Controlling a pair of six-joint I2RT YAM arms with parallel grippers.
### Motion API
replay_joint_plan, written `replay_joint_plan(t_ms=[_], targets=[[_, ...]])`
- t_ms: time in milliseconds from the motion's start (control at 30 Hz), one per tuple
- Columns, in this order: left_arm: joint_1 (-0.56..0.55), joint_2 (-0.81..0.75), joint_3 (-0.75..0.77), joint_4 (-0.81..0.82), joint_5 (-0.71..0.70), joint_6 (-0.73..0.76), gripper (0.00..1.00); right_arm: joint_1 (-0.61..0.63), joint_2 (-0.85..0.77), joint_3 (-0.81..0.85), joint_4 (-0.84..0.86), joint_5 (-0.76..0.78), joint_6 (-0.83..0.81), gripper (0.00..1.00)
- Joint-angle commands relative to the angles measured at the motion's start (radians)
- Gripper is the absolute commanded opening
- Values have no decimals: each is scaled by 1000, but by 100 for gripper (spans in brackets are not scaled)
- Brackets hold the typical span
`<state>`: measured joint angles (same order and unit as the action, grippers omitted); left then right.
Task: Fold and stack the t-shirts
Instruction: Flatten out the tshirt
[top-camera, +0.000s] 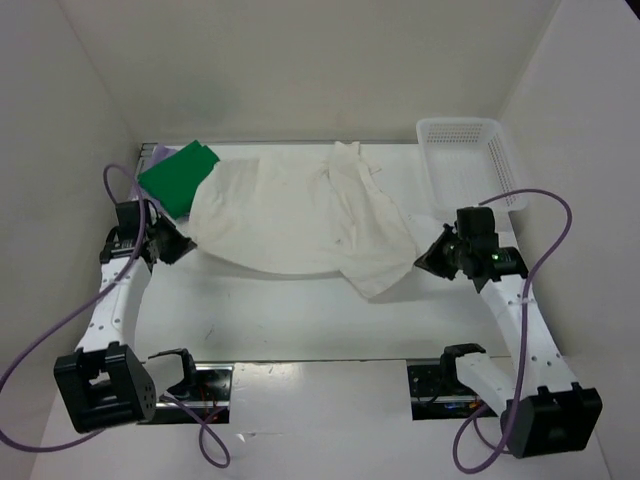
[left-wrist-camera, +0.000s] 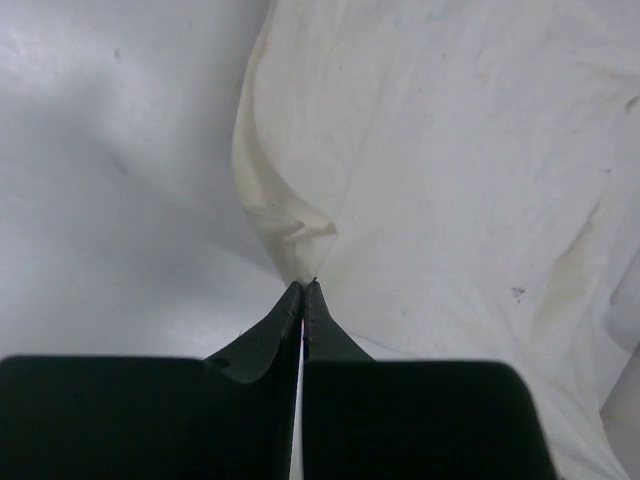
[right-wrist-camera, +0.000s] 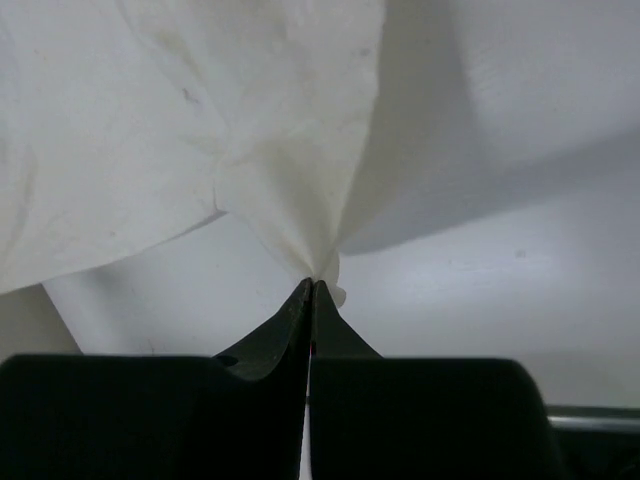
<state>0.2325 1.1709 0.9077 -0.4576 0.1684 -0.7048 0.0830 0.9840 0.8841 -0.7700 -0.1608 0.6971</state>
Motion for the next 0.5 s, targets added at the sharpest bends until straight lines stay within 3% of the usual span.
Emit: replay_joint_plan(t_ms=[0,200,333,467], targets=[[4,-103,-76,-52,24,14,0,11,-126,1,-96,9,36,0],[4,-114,-67,-145,89,5,0,20,-175,104,-262,44,36,0],[4,-114,-58,-104,108,5,0,20,-162,141,-197,6,36,0],[-44,-24,-58,20,143,-13,4,20,-102,72,-4,-6,45,0]])
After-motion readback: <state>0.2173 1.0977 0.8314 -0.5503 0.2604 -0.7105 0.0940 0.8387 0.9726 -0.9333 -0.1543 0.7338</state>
